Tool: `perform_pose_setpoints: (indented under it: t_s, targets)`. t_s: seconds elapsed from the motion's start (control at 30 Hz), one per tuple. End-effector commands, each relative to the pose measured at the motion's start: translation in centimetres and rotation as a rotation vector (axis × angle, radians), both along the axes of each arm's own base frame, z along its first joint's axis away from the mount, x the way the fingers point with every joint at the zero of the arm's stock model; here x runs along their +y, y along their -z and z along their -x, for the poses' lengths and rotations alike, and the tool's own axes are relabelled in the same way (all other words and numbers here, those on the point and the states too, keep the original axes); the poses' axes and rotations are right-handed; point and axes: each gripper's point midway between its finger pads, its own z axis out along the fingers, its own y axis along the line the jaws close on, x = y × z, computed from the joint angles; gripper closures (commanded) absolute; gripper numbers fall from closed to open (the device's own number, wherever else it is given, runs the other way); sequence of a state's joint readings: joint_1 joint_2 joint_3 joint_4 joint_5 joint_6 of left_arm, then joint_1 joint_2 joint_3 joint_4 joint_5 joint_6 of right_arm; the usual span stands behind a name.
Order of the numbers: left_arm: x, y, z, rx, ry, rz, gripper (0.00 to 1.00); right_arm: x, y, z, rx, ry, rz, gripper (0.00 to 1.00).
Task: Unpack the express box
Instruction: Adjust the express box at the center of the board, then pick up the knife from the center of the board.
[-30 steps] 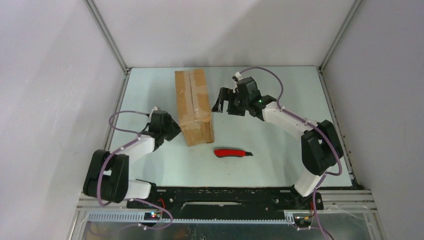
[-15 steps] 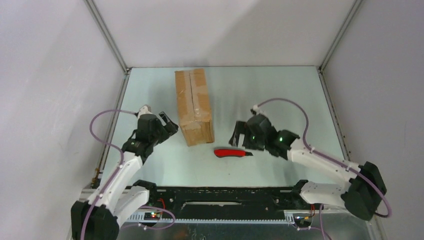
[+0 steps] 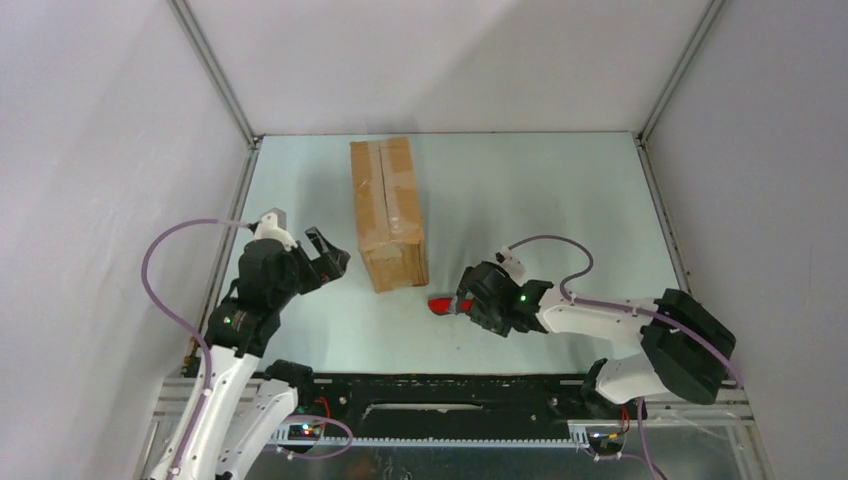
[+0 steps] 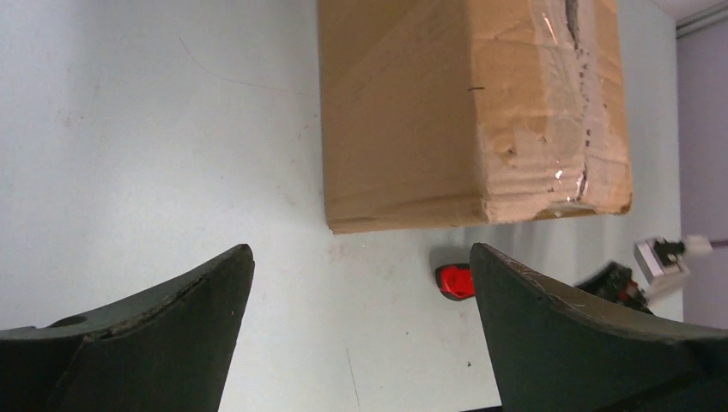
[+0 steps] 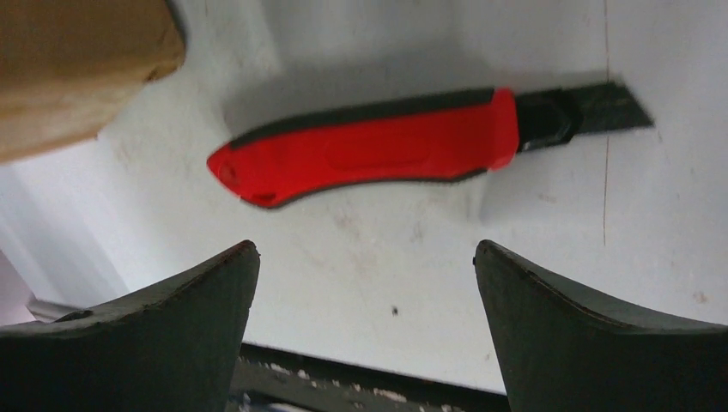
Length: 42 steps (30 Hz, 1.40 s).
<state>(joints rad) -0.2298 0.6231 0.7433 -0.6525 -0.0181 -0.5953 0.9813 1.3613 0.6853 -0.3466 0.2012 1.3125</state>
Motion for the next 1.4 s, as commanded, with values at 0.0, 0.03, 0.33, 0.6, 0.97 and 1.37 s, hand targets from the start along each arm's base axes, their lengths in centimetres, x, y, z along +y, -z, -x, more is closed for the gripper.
perform_pose_setpoints:
  t_s: [0.0, 0.03, 0.33, 0.6, 0.97, 1.37]
  targets:
    - [-0.5, -2.1, 1.2, -0.032, 0.061, -0.002, 0.00, 0.7, 0.1, -3.0, -0.034, 0.083, -0.058, 0.01]
    - [-0.5, -2.4, 1.2, -0.040, 0.062, -0.002, 0.00, 0.5, 0.3, -3.4, -0.033, 0.088, -0.057, 0.00]
    - [-0.2, -4.4, 1.0, -0.076, 0.070, -0.036, 0.00, -2.5, 1.2, -12.1, -0.067, 0.088, 0.038, 0.02]
    - [-0.2, -5.3, 1.0, -0.094, 0.095, -0.063, 0.00, -3.1, -1.3, -10.3, -0.087, -0.015, 0.231, 0.03]
    - [-0.6, -8.0, 1.7, -0.142, 0.138, -0.059, 0.00, 0.7, 1.1, -3.0, -0.060, -0.141, 0.368, 0.12]
    - [-0.6, -8.0, 2.2, -0.142, 0.135, -0.041, 0.00, 2.4, 2.3, -2.3, -0.081, -0.236, 0.513, 0.33]
